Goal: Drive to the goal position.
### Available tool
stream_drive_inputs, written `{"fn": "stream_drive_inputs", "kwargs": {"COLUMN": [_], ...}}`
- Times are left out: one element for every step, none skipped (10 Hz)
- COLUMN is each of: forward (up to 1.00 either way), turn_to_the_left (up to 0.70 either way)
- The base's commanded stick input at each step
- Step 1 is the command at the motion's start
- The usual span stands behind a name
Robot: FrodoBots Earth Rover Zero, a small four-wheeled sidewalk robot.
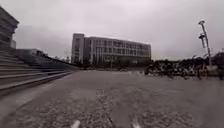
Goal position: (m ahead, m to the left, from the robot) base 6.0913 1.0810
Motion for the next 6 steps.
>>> {"fn": "stream_drive_inputs", "kwargs": {"forward": [0.7,0.7,0.7,0.7,0.7,0.7], "turn_to_the_left": [0.37,0.37,0.37,0.37,0.37,0.04]}}
